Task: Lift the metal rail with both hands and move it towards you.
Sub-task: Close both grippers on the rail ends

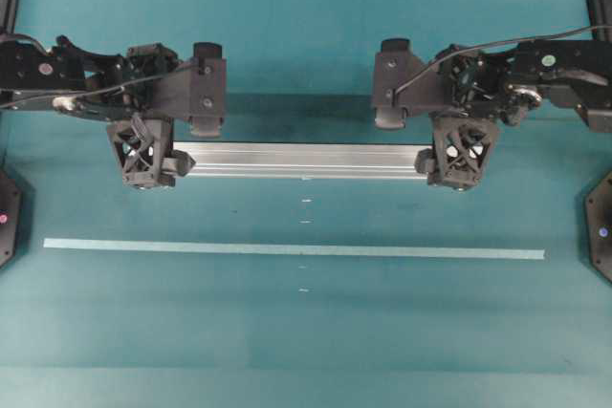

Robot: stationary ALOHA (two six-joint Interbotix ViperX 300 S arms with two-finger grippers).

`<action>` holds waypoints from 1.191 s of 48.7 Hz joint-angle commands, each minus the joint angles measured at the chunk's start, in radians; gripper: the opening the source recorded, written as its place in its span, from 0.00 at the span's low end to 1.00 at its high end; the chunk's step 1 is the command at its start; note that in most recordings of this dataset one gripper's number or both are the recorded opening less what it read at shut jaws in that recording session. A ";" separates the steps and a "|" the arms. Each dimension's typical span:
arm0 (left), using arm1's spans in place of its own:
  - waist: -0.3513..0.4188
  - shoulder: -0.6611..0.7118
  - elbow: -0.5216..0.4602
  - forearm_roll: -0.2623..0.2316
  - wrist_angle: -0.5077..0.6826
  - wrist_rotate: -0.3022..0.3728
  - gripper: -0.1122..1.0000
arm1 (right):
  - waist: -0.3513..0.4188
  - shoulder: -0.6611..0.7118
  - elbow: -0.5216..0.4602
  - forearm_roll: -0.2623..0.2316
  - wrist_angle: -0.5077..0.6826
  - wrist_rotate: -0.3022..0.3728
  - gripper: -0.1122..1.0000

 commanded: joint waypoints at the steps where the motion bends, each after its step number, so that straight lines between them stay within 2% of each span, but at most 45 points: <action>1: 0.003 0.000 0.003 0.002 -0.026 -0.006 0.98 | 0.003 0.008 0.000 0.011 -0.006 0.002 0.99; 16: 0.003 0.051 0.037 0.002 -0.101 -0.012 0.98 | 0.014 0.018 0.057 0.061 -0.077 0.002 0.99; 58: 0.005 0.183 0.064 0.002 -0.218 -0.014 0.98 | -0.008 0.152 0.130 0.061 -0.218 -0.015 0.99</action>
